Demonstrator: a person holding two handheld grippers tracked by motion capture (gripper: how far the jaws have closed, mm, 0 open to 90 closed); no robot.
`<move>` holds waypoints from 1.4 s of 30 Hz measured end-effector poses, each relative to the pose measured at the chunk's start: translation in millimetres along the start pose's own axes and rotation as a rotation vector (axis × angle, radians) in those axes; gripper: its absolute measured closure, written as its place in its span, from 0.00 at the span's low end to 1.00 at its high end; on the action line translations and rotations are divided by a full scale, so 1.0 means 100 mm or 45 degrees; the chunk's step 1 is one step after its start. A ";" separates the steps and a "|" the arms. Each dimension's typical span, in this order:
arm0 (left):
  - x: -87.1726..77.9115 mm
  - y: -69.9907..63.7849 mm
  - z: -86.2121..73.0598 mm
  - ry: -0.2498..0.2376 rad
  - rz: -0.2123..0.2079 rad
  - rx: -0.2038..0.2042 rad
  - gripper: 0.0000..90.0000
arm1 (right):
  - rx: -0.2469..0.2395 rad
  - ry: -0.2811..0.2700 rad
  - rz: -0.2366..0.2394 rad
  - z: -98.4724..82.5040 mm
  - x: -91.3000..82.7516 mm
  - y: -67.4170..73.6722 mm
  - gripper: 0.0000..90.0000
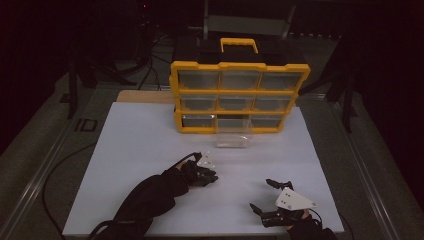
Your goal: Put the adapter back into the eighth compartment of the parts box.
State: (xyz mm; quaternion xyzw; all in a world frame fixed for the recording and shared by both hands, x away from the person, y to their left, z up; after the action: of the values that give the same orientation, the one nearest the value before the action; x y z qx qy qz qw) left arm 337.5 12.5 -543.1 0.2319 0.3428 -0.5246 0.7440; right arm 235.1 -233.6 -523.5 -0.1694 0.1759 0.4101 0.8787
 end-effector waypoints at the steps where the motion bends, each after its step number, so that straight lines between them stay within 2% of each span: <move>1: -0.02 -0.01 0.02 0.002 -0.002 0.009 0.84 | -0.002 0.000 0.001 0.00 0.00 0.00 0.09; 11: -0.13 -0.03 0.12 -0.012 -0.031 0.034 0.84 | -0.002 0.000 0.001 0.00 0.00 0.00 0.09; 14: -0.18 -0.01 0.18 -0.030 -0.023 0.036 0.84 | -0.001 -0.002 -0.002 0.00 0.00 0.00 0.09; 20: -0.27 -0.01 0.28 -0.053 -0.041 0.060 0.84 | 0.000 -0.002 -0.002 0.00 0.00 0.00 0.09; 31: -0.43 0.04 0.47 -0.079 -0.050 0.092 0.84 | 0.002 -0.004 -0.002 0.00 0.00 0.00 0.09; 42: -0.57 0.10 0.63 -0.121 -0.040 0.098 0.84 | -0.001 -0.003 -0.002 0.00 0.00 0.00 0.09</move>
State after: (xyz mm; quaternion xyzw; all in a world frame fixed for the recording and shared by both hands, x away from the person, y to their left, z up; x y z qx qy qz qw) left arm 351.2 6.5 -458.9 0.2296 0.2902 -0.5595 0.7416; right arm 235.2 -234.0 -523.1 -0.1694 0.1747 0.4097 0.8792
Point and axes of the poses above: each handheld gripper's, and its own axes: x roughly forward along the jaws, z roughly out of its top, y roughly to its left, the point moved 4 cm from there along x, roughly forward along the jaws, and after that the axes turned 1 degree about z, right-handed, at the moved point
